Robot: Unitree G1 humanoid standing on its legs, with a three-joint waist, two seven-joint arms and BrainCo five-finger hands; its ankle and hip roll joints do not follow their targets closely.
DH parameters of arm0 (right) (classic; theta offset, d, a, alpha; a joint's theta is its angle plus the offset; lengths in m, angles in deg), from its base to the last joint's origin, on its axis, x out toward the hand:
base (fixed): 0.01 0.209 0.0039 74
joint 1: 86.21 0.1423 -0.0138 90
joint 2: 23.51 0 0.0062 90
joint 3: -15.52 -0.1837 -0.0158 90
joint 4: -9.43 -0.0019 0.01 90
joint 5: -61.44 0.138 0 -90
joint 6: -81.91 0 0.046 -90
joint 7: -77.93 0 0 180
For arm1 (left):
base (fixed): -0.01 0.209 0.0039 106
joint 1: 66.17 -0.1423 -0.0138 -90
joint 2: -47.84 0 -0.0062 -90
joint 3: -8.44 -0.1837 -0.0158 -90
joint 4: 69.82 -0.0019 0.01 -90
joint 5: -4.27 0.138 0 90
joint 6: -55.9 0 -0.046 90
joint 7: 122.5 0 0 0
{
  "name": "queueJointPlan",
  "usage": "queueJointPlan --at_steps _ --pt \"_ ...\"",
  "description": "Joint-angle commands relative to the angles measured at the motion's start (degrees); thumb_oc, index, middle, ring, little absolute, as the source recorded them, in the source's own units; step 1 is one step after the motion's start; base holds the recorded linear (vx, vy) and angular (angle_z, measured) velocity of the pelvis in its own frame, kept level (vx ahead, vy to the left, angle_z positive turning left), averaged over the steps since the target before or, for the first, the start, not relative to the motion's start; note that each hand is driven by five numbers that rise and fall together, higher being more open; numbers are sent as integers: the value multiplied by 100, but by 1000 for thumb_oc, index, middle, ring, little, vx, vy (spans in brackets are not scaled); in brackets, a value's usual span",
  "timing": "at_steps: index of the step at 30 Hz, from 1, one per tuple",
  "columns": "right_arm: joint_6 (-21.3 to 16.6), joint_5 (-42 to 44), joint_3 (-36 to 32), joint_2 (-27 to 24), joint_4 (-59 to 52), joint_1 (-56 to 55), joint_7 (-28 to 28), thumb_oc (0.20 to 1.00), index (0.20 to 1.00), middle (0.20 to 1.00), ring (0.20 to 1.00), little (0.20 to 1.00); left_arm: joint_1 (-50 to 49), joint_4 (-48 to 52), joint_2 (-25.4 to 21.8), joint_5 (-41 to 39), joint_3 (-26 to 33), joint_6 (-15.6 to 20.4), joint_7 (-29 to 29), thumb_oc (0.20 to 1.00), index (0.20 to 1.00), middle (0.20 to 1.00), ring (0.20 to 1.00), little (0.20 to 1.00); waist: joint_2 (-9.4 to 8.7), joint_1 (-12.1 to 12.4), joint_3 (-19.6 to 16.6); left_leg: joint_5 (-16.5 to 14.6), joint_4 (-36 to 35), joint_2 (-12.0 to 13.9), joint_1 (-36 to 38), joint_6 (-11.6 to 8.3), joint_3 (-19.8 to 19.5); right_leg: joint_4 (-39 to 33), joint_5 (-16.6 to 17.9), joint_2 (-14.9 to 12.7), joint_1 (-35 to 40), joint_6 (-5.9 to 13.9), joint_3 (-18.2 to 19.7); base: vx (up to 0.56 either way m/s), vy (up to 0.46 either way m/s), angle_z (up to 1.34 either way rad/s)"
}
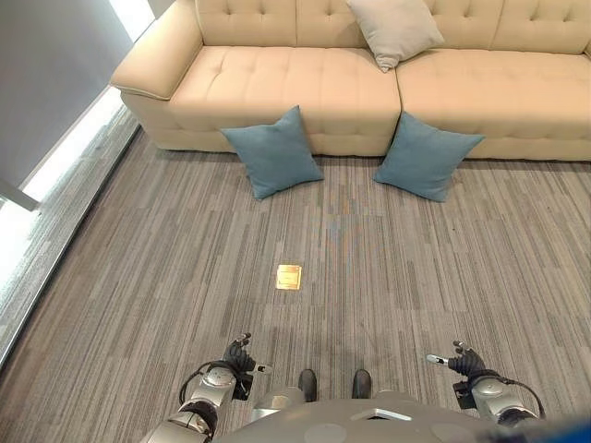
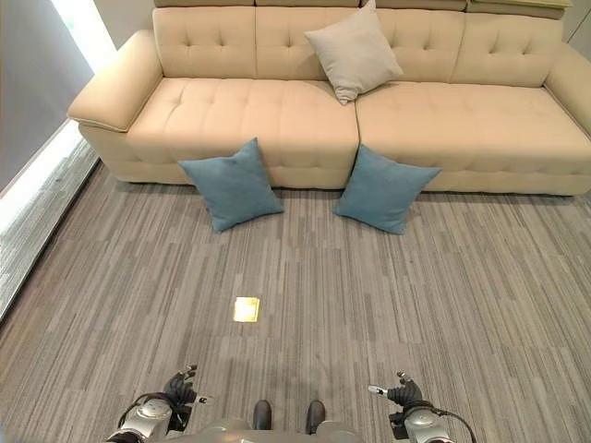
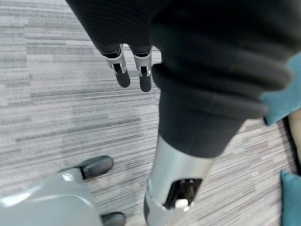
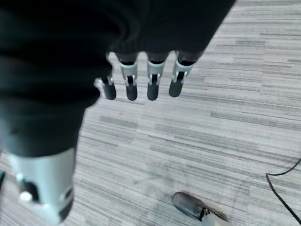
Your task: Pick up all the scattered cushions and arrange them neatly on the sofa.
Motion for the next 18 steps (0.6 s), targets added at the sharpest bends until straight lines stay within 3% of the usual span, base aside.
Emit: queueJointPlan --at_steps 1,18 --pt "-19 -150 57 3 192 148 83 1000 1000 1000 1000 1000 305 -375 60 124 35 84 91 1000 1000 1000 1000 1000 -229 92 -95 -267 -91 21 -52 -417 -382 58 -124 -437 57 707 -130 0 0 0" --pt "78 -298 69 -75 290 129 26 1000 1000 1000 1000 1000 176 -435 -41 197 140 46 85 1000 1000 1000 1000 1000 -297 189 -60 -325 -38 -52 -77 -334 -391 58 -37 -492 16 734 -83 1 9 0"
